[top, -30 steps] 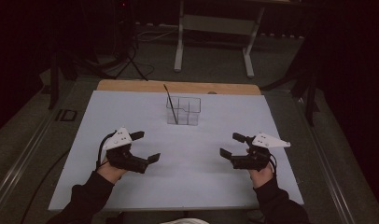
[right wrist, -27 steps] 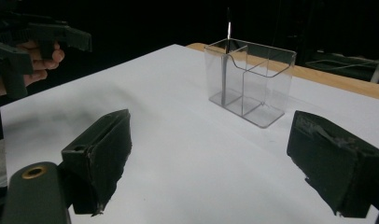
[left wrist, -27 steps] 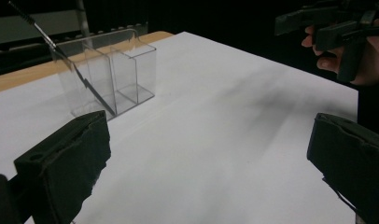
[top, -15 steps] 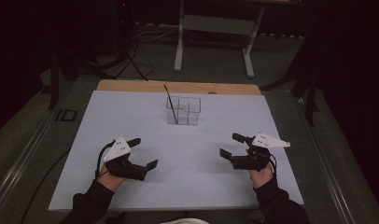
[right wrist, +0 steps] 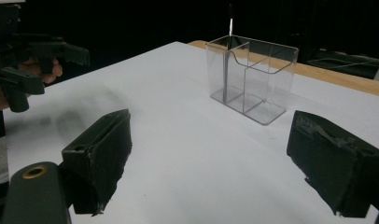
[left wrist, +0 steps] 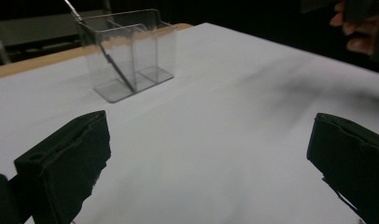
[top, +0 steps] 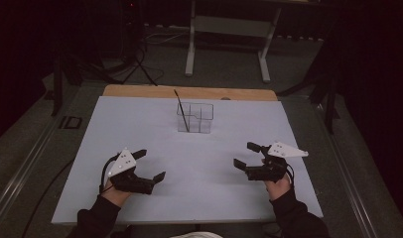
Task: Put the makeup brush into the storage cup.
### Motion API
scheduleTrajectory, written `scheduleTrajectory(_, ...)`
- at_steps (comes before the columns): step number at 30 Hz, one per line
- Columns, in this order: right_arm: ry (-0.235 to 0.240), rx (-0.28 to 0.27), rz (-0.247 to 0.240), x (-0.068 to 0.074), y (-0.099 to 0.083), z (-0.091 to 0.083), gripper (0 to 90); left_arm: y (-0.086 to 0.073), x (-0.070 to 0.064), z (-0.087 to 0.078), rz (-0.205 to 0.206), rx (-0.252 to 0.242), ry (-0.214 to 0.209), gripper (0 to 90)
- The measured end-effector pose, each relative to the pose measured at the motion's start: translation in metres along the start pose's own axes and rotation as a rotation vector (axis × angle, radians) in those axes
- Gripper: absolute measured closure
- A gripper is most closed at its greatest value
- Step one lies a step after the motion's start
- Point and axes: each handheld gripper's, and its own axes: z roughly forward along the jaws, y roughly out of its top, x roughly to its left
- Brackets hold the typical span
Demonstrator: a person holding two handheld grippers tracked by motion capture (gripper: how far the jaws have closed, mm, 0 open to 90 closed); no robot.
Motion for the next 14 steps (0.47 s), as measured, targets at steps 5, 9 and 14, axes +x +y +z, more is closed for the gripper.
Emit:
scheduleTrajectory(5, 0.002, 0.004, 0.003, -0.0012, -0.0012, 0.0000, 13.7, -0.0047, 0.0027, -0.0032, -0.043, -0.014, -0.002, 0.3)
scheduleTrajectory(9, 0.004, 0.005, 0.004, -0.0014, -0.0015, 0.0001, 13.7, -0.0064, 0.0028, -0.0042, -0.051, -0.017, 0.008, 0.3)
scheduleTrajectory(14, 0.003, 0.006, 0.004, -0.0020, -0.0015, -0.0002, 13.8, -0.0075, 0.0035, -0.0030, -0.059, -0.020, 0.014, 0.3)
